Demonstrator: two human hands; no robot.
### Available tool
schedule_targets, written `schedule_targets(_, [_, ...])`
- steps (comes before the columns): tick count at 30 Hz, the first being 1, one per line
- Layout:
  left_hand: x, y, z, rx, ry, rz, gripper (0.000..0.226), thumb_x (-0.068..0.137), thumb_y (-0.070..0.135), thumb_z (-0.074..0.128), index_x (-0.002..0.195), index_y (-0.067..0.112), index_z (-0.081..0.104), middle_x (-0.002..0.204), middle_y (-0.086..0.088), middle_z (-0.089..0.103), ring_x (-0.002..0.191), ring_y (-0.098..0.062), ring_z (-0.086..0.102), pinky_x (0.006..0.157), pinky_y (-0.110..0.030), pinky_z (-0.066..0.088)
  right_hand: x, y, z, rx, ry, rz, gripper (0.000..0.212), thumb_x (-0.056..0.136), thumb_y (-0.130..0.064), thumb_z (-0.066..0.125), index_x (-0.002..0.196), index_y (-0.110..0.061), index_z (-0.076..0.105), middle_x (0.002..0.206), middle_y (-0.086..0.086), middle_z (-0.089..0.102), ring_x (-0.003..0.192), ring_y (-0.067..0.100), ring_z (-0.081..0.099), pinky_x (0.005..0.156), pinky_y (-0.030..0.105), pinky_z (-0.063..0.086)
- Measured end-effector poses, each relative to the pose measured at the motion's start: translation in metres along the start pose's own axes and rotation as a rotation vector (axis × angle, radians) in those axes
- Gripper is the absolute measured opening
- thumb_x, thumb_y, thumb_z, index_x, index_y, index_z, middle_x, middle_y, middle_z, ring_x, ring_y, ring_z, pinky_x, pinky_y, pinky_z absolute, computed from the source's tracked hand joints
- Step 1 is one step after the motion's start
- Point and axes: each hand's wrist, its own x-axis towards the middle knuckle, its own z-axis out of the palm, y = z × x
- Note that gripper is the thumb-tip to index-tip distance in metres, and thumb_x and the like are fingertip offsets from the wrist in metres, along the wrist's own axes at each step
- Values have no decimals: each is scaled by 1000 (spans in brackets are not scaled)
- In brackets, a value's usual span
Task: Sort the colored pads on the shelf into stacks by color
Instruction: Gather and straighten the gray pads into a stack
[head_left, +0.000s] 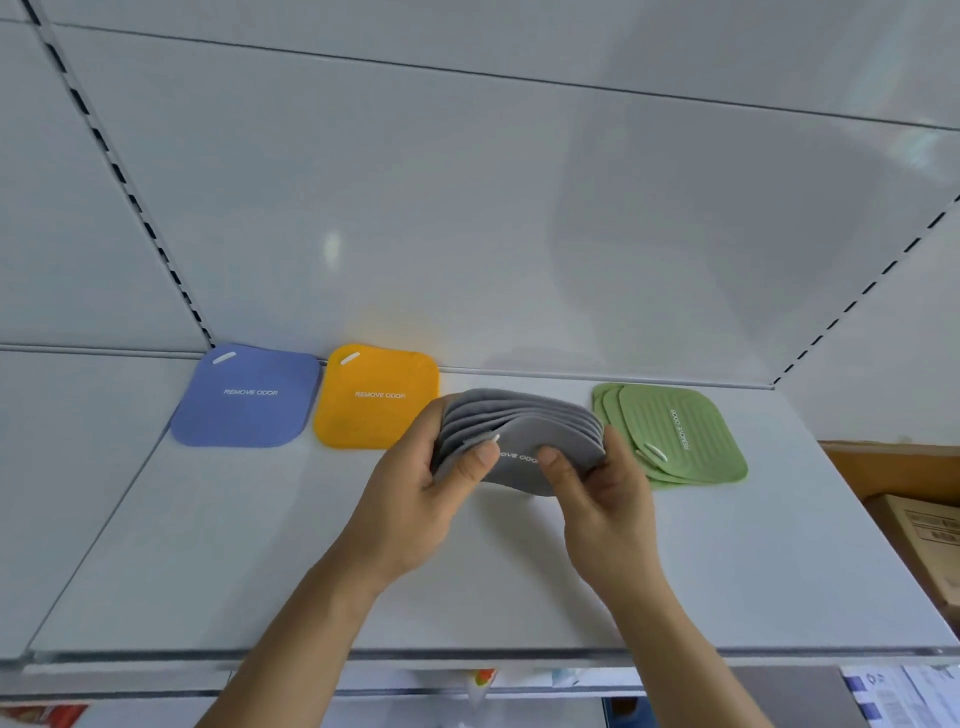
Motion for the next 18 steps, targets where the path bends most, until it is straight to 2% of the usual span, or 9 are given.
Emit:
schedule_targets(3, [-4, -6, 4, -53, 25, -75, 48, 95, 34, 73, 138, 26, 55, 134, 7, 69, 129, -16, 63, 104, -29, 53, -8, 4, 3, -96, 58, -10, 22, 95, -13, 75, 95, -32, 66, 86, -5, 74, 81, 20, 69, 72, 34, 55])
schedule_targets(6, [-4, -11, 12, -25, 138, -109, 40, 95, 20, 77, 129, 29, 58, 122, 14, 73, 116, -8, 68, 95, -24, 56, -7, 1, 8, -131, 57, 73, 24, 87, -20, 83, 94, -31, 63, 82, -11, 72, 73, 10, 66, 65, 21, 49])
schedule_targets(8, [-2, -11, 15, -19, 179, -105, 32, 99, 10, 69, 124, 28, 61, 117, 15, 74, 112, -6, 69, 91, -22, 54, -3, -3, 11, -127, 51, 95, 28, 85, -19, 84, 101, -28, 63, 87, -13, 75, 78, 7, 70, 68, 20, 52])
schedule_targets(10, [2, -7, 17, -89, 202, -75, 27, 102, 6, 63, 122, 23, 64, 117, 9, 74, 113, -11, 70, 92, -22, 54, -2, -4, 13, -110, 67, 75, 30, 88, -16, 82, 106, -27, 61, 93, -15, 76, 86, 7, 73, 74, 22, 55])
schedule_targets(14, [4, -3, 21, -156, 262, -68, 27, 97, 9, 59, 120, 21, 66, 114, 8, 75, 111, -12, 70, 89, -20, 53, -3, -4, 15, -157, 83, 48, 36, 91, -9, 77, 108, -34, 56, 96, -21, 71, 90, 4, 70, 73, 14, 50])
schedule_targets(16, [3, -9, 23, -165, 259, -134, 31, 90, 15, 56, 118, 23, 67, 113, 8, 75, 111, -12, 69, 91, -24, 52, -2, -1, 13, -170, 44, 99, 37, 90, -6, 76, 112, -30, 58, 98, -23, 72, 91, -1, 70, 73, 11, 49])
schedule_targets(18, [2, -13, 25, -167, 266, -160, 32, 90, 12, 55, 117, 23, 68, 112, 7, 76, 110, -13, 69, 90, -24, 53, 1, 0, 12, -150, 35, 128, 38, 88, -4, 75, 115, -27, 61, 99, -23, 73, 92, -5, 69, 73, 9, 48])
